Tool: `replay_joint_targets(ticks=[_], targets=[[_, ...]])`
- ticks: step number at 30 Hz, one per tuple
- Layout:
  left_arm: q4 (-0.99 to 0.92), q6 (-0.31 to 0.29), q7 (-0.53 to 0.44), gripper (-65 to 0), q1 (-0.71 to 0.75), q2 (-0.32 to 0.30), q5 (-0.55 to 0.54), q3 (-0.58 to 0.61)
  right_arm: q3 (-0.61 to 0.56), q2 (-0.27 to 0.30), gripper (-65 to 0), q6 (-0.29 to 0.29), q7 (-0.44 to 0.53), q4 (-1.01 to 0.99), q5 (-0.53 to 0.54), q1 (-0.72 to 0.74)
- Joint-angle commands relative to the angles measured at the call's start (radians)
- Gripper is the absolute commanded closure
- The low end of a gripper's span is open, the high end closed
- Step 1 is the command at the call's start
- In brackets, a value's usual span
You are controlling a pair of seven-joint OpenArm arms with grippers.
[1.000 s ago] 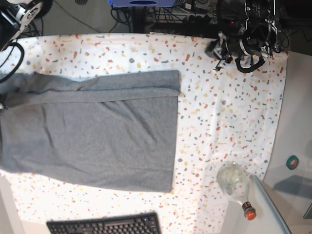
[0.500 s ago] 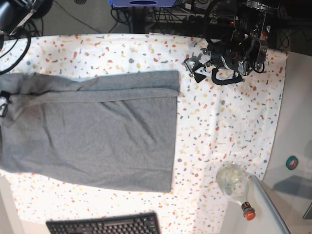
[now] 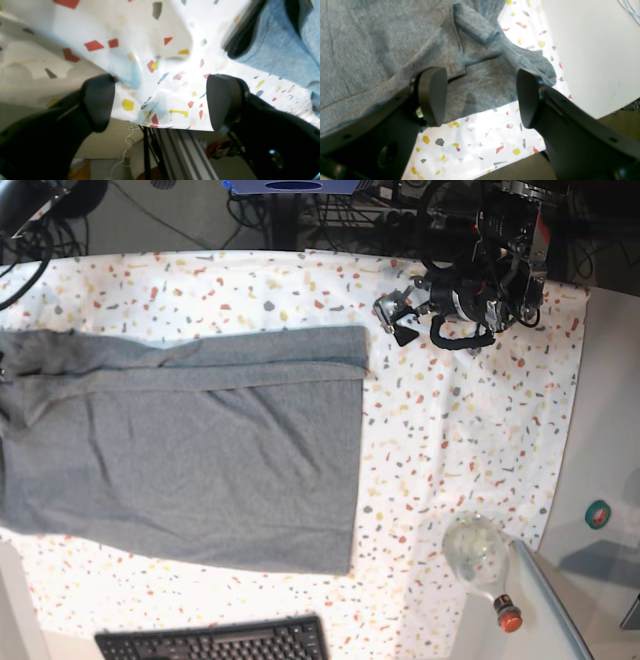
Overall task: Layout the t-shirt on the table in an organized manner, then fold the t-shirt properly
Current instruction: 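Grasp the folded shirt edge with the left gripper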
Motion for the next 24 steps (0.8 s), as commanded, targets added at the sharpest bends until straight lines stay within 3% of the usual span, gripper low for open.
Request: replay_joint_targets(ticks=[1, 4, 7, 10, 12, 19, 24], targets=[[0.009, -0.077, -0.104, -54.1, 0.039, 0.059, -0.138, 0.043, 0.009, 0.021, -41.4, 0.002, 0.021, 0.016, 0.011, 0.008], [0.192, -0.057, -0.145, -54.1, 0.095, 0.016, -0.141, 0.036, 0.011, 0.021, -41.3, 0.002, 0.018, 0.016, 0.011, -0.006], [0.323, 0.001, -0.142, -54.0, 0.122, 0.002, -0.152, 0.027, 0.011, 0.020, -41.3, 0.002, 0.019, 0.016, 0.011, -0.013], [0.327, 0.122, -0.068, -54.0, 0.133, 0.008, -0.270, -0.034, 0.011, 0.020, -41.3, 0.002, 0.019, 0.016, 0.011, -0.013], [0.299, 0.157, -0.038, -54.0, 0.131, 0.004, -0.374, -0.085, 0.011, 0.020, -41.3, 0.002, 0.018, 0.016, 0.009, -0.015], [0.257, 0.130, -0.038, -54.0, 0.102, -0.001, -0.406, -0.126, 0.009, 0.018, -41.3, 0.002, 0.019, 0.016, 0.011, -0.012], [0.248, -0.060, -0.039, -54.0, 0.101, 0.028, -0.141, -0.122, 0.008, 0.015, -41.3, 0.002, 0.018, 0.016, 0.011, -0.012]])
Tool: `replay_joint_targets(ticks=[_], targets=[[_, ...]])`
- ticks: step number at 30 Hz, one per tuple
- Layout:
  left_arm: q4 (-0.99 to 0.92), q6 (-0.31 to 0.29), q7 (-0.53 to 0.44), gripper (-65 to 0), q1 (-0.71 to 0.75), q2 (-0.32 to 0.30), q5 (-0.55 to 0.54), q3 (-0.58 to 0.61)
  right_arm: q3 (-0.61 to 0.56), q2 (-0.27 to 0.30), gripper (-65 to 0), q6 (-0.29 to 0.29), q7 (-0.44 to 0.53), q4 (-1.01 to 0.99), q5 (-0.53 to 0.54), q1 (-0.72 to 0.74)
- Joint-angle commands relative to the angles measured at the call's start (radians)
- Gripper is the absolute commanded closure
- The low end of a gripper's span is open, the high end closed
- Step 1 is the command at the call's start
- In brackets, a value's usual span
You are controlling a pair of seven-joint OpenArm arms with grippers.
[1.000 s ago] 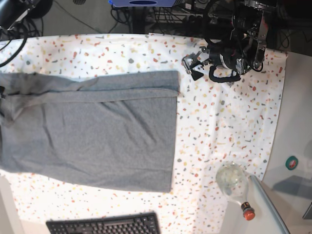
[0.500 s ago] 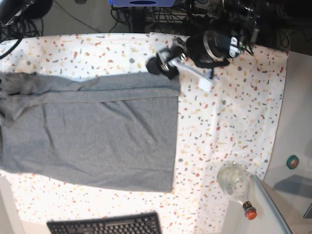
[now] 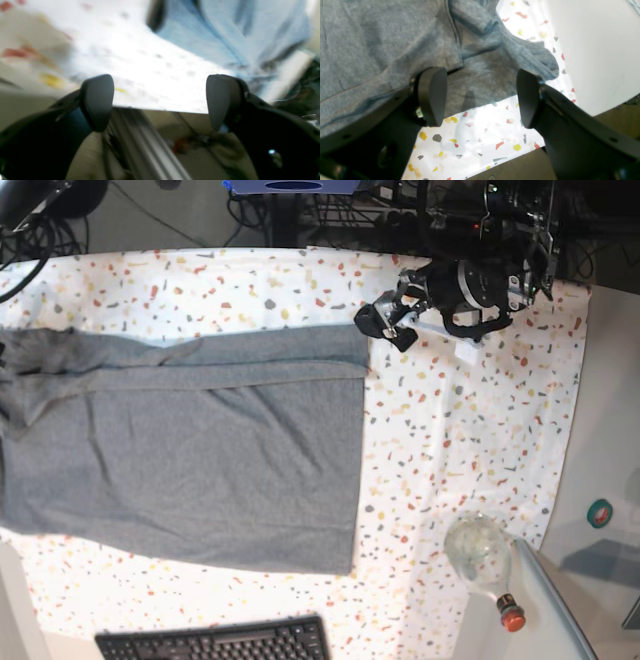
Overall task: Layout the t-shirt on the table in an organized manner, then fold the t-shirt properly
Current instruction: 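Grasp the folded shirt edge with the left gripper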
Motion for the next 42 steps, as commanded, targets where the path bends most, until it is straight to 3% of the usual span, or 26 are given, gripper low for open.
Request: replay_joint_targets(ticks=[1, 6, 11, 15, 19, 25, 31, 42], targets=[[0.017, -0.034, -0.002, -54.0, 0.002, 0.012, 0.040, 0.000, 0.006, 0.022, -41.3, 0.002, 0.022, 0.019, 0.010, 0.010], [0.013, -0.141, -0.004, -54.0, 0.012, 0.032, 0.221, -0.005, 0.007, 0.027, -41.3, 0.002, 0.022, 0.018, 0.010, 0.010], [-0.034, -0.221, -0.019, -54.0, 0.006, 0.039, 0.275, -0.013, 0.007, 0.025, -41.3, 0.002, 0.022, 0.018, 0.010, 0.010], [-0.090, -0.232, -0.180, -54.0, 0.015, 0.029, 0.276, 0.020, 0.007, 0.024, -41.3, 0.002, 0.022, 0.018, 0.010, 0.010], [-0.139, -0.232, -0.280, -54.0, 0.009, -0.017, 0.284, 0.107, 0.007, 0.024, -41.3, 0.002, 0.022, 0.018, 0.010, 0.010], [-0.146, -0.232, -0.384, -54.0, 0.011, -0.020, 0.487, 0.202, 0.007, 0.024, -41.3, 0.002, 0.022, 0.018, 0.010, 0.009], [-0.136, -0.236, -0.381, -54.0, -0.009, 0.011, 0.481, 0.201, 0.007, 0.024, -41.3, 0.002, 0.022, 0.016, 0.010, 0.009], [-0.236, -0.236, -0.380, -54.0, -0.087, 0.019, 0.217, 0.202, 0.009, 0.030, -41.3, 0.002, 0.023, -0.054, 0.010, 0.010]])
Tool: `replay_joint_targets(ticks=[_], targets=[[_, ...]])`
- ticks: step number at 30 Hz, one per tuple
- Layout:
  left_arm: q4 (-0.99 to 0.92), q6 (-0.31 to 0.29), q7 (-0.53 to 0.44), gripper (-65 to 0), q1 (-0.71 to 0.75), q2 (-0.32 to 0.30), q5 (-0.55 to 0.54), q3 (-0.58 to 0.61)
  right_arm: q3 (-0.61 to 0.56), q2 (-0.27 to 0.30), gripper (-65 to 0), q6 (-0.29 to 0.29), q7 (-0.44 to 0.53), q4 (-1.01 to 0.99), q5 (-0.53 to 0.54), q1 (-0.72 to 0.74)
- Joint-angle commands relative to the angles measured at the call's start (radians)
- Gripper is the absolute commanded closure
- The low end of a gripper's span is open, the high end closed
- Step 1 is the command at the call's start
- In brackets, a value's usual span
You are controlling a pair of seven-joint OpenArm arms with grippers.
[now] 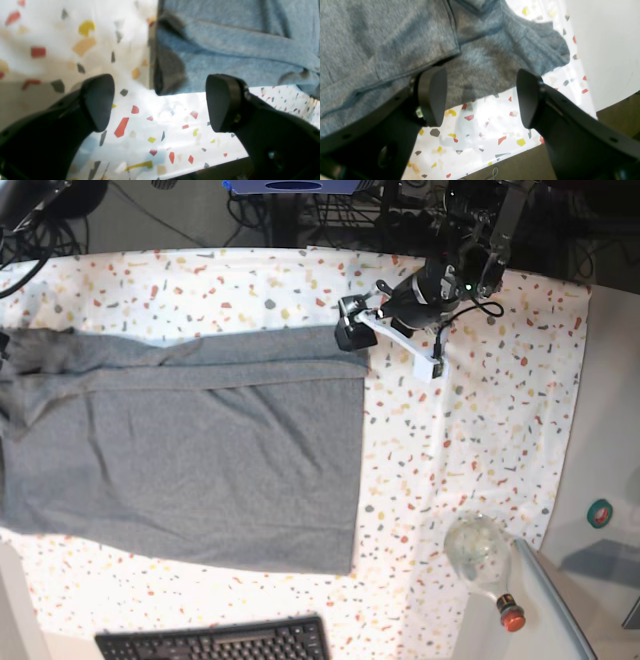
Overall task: Layout the t-shirt on the table in an organized manner, then fold the t-shirt properly
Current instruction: 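Grasp the folded shirt edge with the left gripper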
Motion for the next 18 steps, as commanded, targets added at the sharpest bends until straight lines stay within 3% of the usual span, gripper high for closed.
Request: replay_joint_targets(ticks=[1, 12, 15, 18], targets=[[-0.006, -0.001, 0.008, -54.0, -0.004, 0.009, -0.013, 0.000, 0.006, 0.022, -41.3, 0.002, 0.019, 0.017, 0.010, 0.009], [-0.074, -0.001, 0.009, -54.0, -0.046, 0.015, -0.023, 0.087, 0.012, 0.021, -41.1, 0.002, 0.020, 0.012, 0.012, 0.017], [-0.078, 0.001, 0.009, -53.6, -0.044, 0.013, -0.023, 0.084, 0.124, 0.013, -41.1, -0.003, 0.020, 0.006, 0.012, 0.057], [-0.078, 0.001, 0.009, -45.4, -0.044, 0.010, -0.023, 0.084, 0.246, 0.022, -41.1, -0.004, 0.019, -0.066, 0.010, 0.109]])
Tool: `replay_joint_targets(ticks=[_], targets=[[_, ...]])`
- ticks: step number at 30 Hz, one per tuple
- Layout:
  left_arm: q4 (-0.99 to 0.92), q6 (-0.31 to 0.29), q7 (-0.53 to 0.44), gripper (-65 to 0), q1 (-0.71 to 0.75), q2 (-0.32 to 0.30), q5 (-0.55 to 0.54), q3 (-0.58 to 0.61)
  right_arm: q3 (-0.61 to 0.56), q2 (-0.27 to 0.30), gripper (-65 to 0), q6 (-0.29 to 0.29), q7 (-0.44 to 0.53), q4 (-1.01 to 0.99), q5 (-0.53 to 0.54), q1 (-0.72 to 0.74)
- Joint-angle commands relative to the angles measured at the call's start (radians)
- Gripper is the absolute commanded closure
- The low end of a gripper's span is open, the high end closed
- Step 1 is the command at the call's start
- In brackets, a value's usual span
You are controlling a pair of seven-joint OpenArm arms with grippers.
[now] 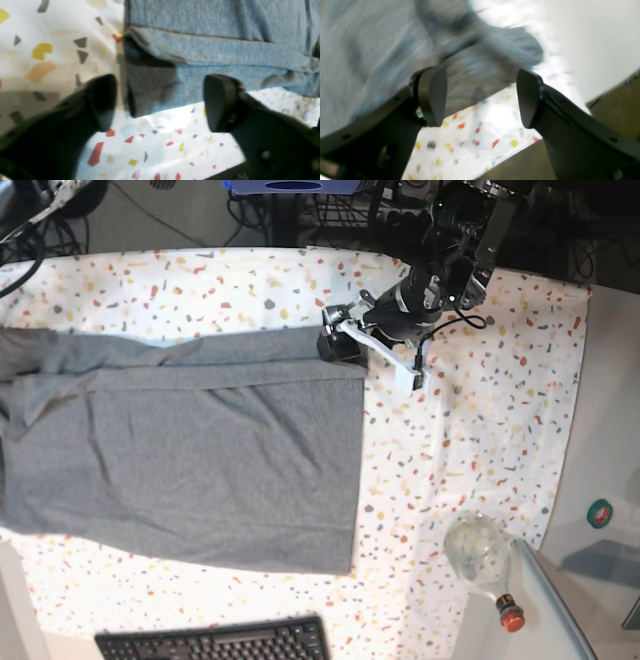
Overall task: Layout the t-shirt on the table in an organized manner, then fold the t-shirt properly
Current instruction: 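Grasp the folded shirt edge with the left gripper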
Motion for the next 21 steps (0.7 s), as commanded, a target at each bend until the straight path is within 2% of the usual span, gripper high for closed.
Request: replay_joint_targets(ticks=[1, 4, 7, 8, 12, 15, 21], targets=[[-0.003, 0.008, 0.056, -40.8, 0.014, -0.001, -0.010, 0.005, 0.025, 0.027, -41.1, -0.001, 0.009, -0.023, 0.006, 0.025], [-0.003, 0.008, 0.057, -22.2, 0.011, -0.001, -0.010, 0.005, 0.100, 0.081, -41.1, -0.002, 0.006, -0.149, 0.006, 0.059], [-0.003, 0.008, 0.057, -3.5, 0.010, -0.001, -0.010, 0.005, 0.134, 0.112, -41.1, -0.002, 0.011, -0.257, 0.006, 0.073], [-0.003, 0.008, 0.057, 0.0, 0.008, -0.001, -0.010, 0.005, 0.138, 0.115, -41.3, -0.002, 0.012, -0.283, 0.006, 0.076], [-0.003, 0.008, 0.062, 0.0, 0.006, -0.012, -0.012, 0.005, 0.134, 0.116, -41.3, -0.002, 0.124, -0.392, 0.006, 0.080], [0.002, 0.008, 0.118, 0.0, -0.001, -0.013, -0.012, 0.002, 0.134, 0.133, -41.3, -0.002, 0.175, -0.447, 0.004, 0.097], [0.008, 0.006, 0.184, 0.0, 0.003, -0.013, -0.012, -0.106, 0.135, 0.187, -41.1, -0.004, 0.260, -0.591, 0.006, 0.126]])
